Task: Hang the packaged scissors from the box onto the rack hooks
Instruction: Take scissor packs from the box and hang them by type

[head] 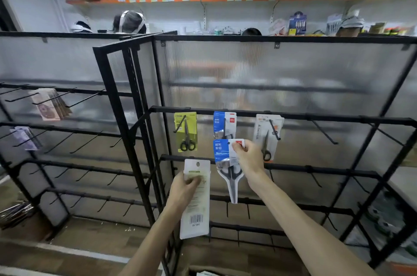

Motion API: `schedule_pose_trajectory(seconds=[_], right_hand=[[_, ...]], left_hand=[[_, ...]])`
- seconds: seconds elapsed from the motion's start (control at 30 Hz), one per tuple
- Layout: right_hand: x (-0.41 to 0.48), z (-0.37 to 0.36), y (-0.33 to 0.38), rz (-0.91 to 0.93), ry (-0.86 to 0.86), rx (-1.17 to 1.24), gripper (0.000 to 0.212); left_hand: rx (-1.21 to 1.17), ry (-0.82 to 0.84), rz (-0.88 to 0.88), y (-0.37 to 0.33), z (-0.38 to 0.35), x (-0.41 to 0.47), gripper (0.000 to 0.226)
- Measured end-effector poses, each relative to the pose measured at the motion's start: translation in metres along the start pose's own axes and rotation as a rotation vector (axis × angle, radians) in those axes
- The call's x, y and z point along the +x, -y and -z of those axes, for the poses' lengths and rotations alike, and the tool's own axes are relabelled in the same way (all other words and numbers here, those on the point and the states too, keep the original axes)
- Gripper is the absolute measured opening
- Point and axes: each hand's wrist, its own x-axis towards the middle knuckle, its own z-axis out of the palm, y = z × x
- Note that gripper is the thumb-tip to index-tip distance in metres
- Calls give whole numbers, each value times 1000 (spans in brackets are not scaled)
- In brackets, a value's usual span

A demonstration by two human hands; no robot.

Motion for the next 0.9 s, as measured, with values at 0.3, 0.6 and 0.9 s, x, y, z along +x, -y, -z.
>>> schedule_pose_trajectory(seconds=[0.3,0.6,0.9], right_hand=[[34,-42,-15,-17,-132,-39,18],[37,-50,-19,20,-259,-67,14],[85,-57,-11,-82,-236,-247,31]], left_hand=[[6,49,45,13,27,70,5],[1,145,27,14,17,106,9],[-16,168,7,12,17,122,6]])
